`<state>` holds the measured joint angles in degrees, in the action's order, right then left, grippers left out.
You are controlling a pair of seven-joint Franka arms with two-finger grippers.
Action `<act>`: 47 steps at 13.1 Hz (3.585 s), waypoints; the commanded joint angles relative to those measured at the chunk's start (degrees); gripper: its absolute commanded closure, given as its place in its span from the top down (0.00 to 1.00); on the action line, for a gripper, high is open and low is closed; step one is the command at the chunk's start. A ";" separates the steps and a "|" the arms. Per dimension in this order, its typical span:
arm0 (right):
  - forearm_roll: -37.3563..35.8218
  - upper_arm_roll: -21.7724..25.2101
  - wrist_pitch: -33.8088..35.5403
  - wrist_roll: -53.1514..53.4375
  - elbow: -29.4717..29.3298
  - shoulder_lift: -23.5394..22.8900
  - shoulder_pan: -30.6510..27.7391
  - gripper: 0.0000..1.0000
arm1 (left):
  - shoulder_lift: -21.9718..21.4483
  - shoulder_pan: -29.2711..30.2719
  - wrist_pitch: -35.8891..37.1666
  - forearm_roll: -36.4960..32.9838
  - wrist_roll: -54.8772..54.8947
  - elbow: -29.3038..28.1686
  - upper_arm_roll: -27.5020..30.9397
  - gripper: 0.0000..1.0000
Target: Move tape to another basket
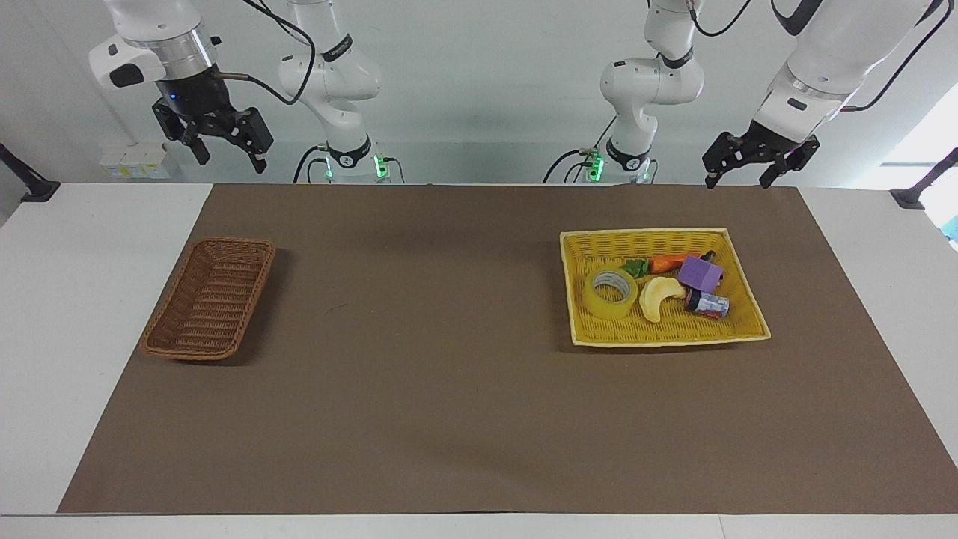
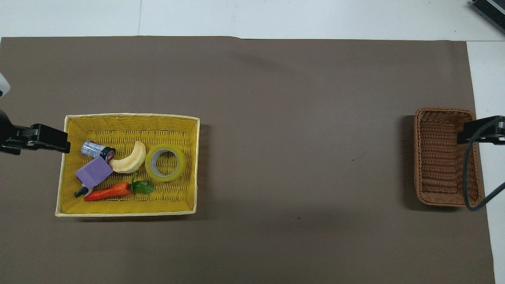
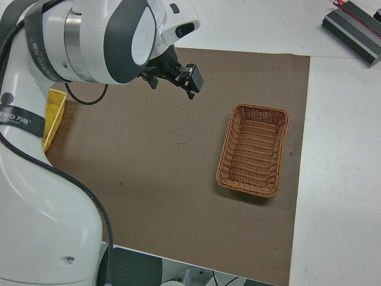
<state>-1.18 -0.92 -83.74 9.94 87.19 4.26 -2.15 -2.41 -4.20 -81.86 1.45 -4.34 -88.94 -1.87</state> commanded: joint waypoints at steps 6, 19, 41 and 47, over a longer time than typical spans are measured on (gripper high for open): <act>0.74 -0.58 1.13 0.43 -1.14 -0.57 -0.92 1.00 | -1.01 0.50 0.48 0.57 1.53 -1.15 0.73 1.00; 0.74 -0.58 1.13 0.43 -1.14 -0.57 -1.01 1.00 | -1.54 0.33 0.30 1.54 1.97 -1.14 0.64 1.00; 0.74 -0.58 1.13 0.43 -1.14 -0.57 -1.01 1.00 | 0.64 -11.61 -49.59 1.98 2.67 -39.01 0.55 1.00; 0.74 -0.58 1.13 0.43 -1.14 -0.57 -1.01 1.00 | 5.32 -12.15 -63.69 1.98 2.67 -45.62 0.47 0.73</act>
<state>-1.18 -0.92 -83.74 9.94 87.18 4.26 -2.16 3.71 -14.97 -143.55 2.96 -1.30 -132.82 -2.25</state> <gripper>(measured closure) 0.000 0.167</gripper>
